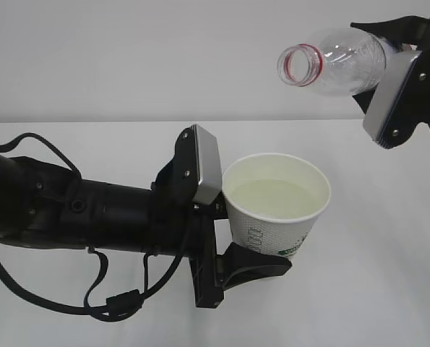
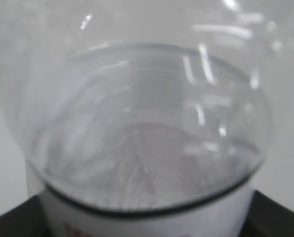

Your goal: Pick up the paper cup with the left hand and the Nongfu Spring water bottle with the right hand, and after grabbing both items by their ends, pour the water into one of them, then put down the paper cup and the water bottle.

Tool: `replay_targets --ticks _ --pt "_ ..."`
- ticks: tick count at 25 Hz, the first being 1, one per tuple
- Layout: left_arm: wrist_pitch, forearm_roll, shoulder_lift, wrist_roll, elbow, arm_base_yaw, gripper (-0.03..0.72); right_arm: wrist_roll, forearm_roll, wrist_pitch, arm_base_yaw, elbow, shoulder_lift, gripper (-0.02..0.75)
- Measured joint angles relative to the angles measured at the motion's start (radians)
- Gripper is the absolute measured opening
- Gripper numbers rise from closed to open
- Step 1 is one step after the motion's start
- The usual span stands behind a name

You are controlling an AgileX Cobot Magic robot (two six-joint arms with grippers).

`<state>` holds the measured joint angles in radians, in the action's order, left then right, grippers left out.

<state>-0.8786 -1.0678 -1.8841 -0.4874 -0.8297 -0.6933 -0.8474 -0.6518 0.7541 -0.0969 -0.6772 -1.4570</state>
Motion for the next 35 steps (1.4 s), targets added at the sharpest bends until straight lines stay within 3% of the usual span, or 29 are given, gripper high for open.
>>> replay_targets --ticks 35 --pt "0.005 0.000 0.000 0.000 0.000 0.000 0.534 0.537 0.000 0.009 0.000 0.000 0.000 0.465"
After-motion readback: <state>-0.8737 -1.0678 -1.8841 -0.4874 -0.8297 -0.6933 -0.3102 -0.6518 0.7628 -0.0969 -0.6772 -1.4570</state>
